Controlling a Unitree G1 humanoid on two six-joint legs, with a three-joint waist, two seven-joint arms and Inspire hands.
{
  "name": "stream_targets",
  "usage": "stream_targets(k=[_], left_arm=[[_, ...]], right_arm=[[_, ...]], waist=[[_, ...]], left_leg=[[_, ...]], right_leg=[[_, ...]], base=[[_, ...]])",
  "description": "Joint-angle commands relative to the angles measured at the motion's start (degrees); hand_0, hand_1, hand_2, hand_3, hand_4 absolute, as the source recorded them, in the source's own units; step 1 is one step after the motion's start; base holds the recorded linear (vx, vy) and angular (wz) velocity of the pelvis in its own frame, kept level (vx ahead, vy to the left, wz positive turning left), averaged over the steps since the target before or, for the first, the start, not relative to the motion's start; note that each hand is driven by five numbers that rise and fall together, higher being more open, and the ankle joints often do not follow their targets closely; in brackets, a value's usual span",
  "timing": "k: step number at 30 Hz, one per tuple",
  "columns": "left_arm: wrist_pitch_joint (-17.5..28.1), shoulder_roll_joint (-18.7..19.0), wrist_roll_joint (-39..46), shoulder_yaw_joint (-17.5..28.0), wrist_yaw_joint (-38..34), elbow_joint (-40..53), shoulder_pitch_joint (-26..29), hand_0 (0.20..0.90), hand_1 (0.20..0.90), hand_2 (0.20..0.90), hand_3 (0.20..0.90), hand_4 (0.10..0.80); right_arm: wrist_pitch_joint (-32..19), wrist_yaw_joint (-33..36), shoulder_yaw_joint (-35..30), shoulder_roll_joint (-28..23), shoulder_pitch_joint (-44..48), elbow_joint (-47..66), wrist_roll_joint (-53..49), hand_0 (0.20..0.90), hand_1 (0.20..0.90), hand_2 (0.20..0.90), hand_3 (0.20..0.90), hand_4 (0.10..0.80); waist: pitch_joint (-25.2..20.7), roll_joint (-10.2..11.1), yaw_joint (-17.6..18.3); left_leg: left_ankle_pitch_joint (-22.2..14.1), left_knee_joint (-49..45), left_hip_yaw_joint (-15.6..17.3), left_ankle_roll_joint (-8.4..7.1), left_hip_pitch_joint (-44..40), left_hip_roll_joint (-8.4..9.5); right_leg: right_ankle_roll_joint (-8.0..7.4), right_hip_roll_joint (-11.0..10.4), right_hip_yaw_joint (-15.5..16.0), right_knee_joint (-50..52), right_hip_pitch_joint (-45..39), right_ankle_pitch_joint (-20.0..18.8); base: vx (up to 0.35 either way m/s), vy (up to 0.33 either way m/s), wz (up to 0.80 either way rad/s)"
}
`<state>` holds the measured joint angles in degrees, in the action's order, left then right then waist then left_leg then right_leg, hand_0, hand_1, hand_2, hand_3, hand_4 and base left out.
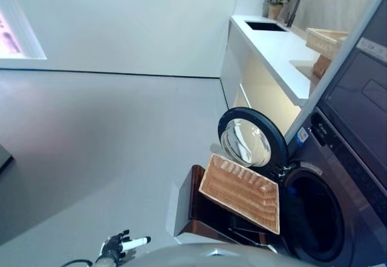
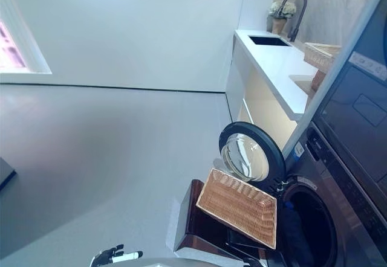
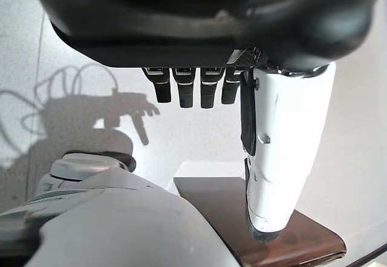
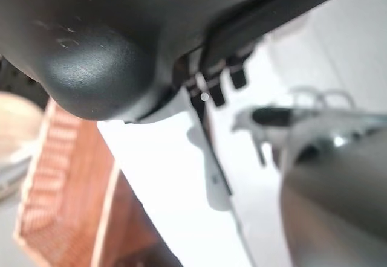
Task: Pick up the clothes and place them into the washing machine
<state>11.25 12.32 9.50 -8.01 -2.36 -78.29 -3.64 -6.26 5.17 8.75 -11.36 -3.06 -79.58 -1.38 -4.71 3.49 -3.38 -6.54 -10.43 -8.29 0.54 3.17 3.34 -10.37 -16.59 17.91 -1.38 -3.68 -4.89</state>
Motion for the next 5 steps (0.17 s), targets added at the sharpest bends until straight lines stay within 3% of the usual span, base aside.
stream_targets(k=[1, 5], left_arm=[[1.49, -1.33, -1.56, 0.69, 0.89, -1.11, 1.96, 0.9, 0.9, 0.9, 0.9, 0.8], [1.11, -1.35, -1.97, 0.98, 1.19, -1.51, 1.73, 0.9, 0.9, 0.9, 0.9, 0.8]], right_arm=[[-1.45, 1.01, -1.47, -1.63, 1.75, -1.24, 0.16, 0.9, 0.9, 0.9, 0.9, 0.8], [-1.21, 0.86, -1.43, -1.78, 1.56, -1.72, 0.49, 0.9, 0.9, 0.9, 0.9, 0.8]], waist=[[-0.89, -1.36, 0.2], [-1.03, -1.35, 0.29]], left_leg=[[7.31, 9.33, 1.27, -3.1, -1.71, -1.72], [7.28, 9.37, 1.29, -3.23, -1.86, -2.02]], right_leg=[[1.88, 2.44, -1.67, 4.69, -0.02, 4.05], [2.03, 2.85, -1.95, 4.74, -0.13, 4.5]], base=[[-0.01, -0.023, 0.05], [-0.006, -0.006, -0.01]])
